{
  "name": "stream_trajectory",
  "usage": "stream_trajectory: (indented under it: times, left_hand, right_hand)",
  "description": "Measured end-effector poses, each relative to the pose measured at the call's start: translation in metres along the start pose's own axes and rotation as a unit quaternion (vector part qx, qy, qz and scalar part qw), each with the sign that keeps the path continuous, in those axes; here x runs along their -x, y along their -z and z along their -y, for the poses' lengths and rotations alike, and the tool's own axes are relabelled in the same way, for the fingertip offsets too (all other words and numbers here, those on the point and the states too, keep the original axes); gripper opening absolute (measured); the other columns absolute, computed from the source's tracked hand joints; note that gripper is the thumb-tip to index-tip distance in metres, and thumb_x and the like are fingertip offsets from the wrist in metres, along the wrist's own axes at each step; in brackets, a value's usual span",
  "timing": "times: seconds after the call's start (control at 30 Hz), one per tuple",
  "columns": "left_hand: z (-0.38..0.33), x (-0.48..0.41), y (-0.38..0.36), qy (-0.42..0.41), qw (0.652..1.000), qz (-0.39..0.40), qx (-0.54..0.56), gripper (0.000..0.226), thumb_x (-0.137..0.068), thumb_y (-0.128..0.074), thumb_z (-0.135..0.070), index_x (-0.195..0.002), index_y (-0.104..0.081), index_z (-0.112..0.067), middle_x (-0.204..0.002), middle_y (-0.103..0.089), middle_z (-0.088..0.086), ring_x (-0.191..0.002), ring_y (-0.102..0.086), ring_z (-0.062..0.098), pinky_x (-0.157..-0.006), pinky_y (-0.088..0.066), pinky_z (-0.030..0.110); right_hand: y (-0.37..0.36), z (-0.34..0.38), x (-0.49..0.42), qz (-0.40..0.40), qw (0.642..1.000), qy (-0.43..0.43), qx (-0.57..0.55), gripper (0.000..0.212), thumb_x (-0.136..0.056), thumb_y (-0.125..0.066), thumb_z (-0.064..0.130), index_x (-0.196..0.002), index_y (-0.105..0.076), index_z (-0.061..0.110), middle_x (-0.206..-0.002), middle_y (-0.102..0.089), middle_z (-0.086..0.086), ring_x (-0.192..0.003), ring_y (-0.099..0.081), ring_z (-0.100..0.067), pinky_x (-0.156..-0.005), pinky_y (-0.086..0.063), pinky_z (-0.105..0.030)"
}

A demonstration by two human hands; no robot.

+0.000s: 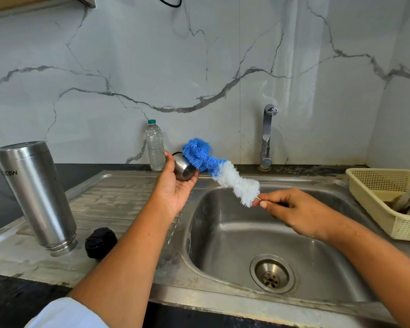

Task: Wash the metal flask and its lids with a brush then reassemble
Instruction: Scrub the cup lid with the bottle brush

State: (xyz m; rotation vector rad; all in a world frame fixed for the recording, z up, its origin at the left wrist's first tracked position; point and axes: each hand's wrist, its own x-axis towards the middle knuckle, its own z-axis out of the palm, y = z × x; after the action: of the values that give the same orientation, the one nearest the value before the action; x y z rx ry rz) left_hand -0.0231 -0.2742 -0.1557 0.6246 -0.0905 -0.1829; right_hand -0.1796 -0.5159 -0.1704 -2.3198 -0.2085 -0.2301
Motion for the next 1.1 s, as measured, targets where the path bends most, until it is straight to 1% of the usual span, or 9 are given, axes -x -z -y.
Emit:
stream_trajectory:
  times: [0.17,0.33,0.47,0.6,0.77,0.87,0.97,1.03,1.1]
  left_hand:
    - [0.005,0.003,0.000,0.051,0.998,0.021,-0.044,0.032,-0.102,-0.062,-0.023,-0.127,-0.058,-0.003,-0.115,-0.072,0.025,-0.109,-0.071,0.038,-0.105,-0.052,0.052]
    - [-0.004,0.000,0.005,0.028,0.999,0.014,-0.045,0.023,-0.101,-0.049,-0.013,-0.122,-0.053,-0.003,-0.128,-0.068,0.025,-0.120,-0.066,0.038,-0.110,-0.048,0.051]
    - [0.004,0.006,-0.001,0.031,0.995,0.013,-0.093,0.016,-0.103,-0.056,-0.010,-0.114,-0.056,0.002,-0.117,-0.067,0.026,-0.116,-0.067,0.036,-0.101,-0.056,0.047]
    - [-0.001,-0.001,0.008,-0.004,0.995,-0.008,-0.103,0.029,-0.095,-0.071,-0.015,-0.118,-0.061,-0.001,-0.123,-0.068,0.021,-0.116,-0.068,0.030,-0.101,-0.056,0.043]
    - [0.006,0.003,0.007,0.020,0.988,0.013,-0.150,0.034,-0.093,-0.072,-0.015,-0.121,-0.060,-0.001,-0.114,-0.071,0.018,-0.118,-0.067,0.030,-0.107,-0.053,0.044]
    - [-0.002,-0.004,0.012,-0.009,0.994,-0.023,-0.107,0.039,-0.090,-0.076,-0.019,-0.123,-0.062,-0.003,-0.120,-0.072,0.017,-0.116,-0.069,0.028,-0.102,-0.056,0.042]
    - [0.001,0.000,0.014,0.012,0.985,0.018,-0.173,0.045,-0.084,-0.077,-0.022,-0.121,-0.062,-0.002,-0.111,-0.076,0.015,-0.116,-0.070,0.028,-0.098,-0.058,0.038]
    - [0.008,-0.001,0.011,0.025,0.984,0.035,-0.170,0.048,-0.084,-0.076,-0.021,-0.126,-0.061,-0.003,-0.116,-0.075,0.016,-0.116,-0.070,0.027,-0.099,-0.057,0.038]
    - [0.001,-0.003,0.012,-0.003,0.992,0.005,-0.127,0.044,-0.088,-0.075,-0.020,-0.126,-0.059,-0.004,-0.121,-0.073,0.017,-0.116,-0.070,0.027,-0.102,-0.056,0.039]
  right_hand:
    - [-0.001,0.001,-0.001,-0.010,1.000,-0.006,0.003,0.027,-0.103,-0.056,0.029,-0.105,-0.069,0.053,-0.102,-0.063,0.048,-0.105,-0.057,0.021,-0.085,-0.039,-0.002]
    - [-0.002,-0.001,0.000,0.009,1.000,-0.013,0.003,0.024,-0.103,-0.059,0.028,-0.110,-0.072,0.047,-0.111,-0.065,0.042,-0.112,-0.055,0.021,-0.102,-0.037,-0.010]
    - [-0.004,0.002,-0.001,-0.014,1.000,-0.013,0.016,0.025,-0.104,-0.057,0.029,-0.110,-0.072,0.048,-0.108,-0.065,0.043,-0.106,-0.059,0.018,-0.093,-0.041,-0.009]
    - [0.000,-0.001,0.000,-0.009,1.000,-0.011,0.015,0.024,-0.103,-0.057,0.029,-0.116,-0.073,0.042,-0.109,-0.060,0.046,-0.112,-0.053,0.023,-0.096,-0.037,-0.006]
    - [-0.003,0.003,-0.003,-0.025,0.999,-0.011,0.017,0.024,-0.104,-0.056,0.030,-0.113,-0.072,0.047,-0.102,-0.057,0.051,-0.103,-0.052,0.028,-0.083,-0.038,-0.001]
    - [-0.002,0.001,-0.002,-0.011,1.000,-0.011,0.016,0.024,-0.103,-0.057,0.028,-0.115,-0.072,0.042,-0.103,-0.058,0.049,-0.105,-0.050,0.030,-0.090,-0.036,0.000]
    - [-0.005,0.003,-0.001,-0.023,0.999,-0.021,0.021,0.024,-0.104,-0.056,0.029,-0.118,-0.072,0.041,-0.097,-0.059,0.048,-0.095,-0.055,0.026,-0.091,-0.040,-0.006]
    - [-0.002,0.008,0.002,-0.037,0.999,-0.024,0.031,0.024,-0.105,-0.054,0.030,-0.116,-0.072,0.042,-0.085,-0.065,0.040,-0.074,-0.058,0.018,-0.074,-0.046,-0.007]
    - [-0.003,0.011,0.000,-0.037,0.999,-0.022,0.032,0.024,-0.105,-0.055,0.032,-0.116,-0.073,0.041,-0.098,-0.074,0.025,-0.079,-0.061,0.010,-0.079,-0.051,-0.015]
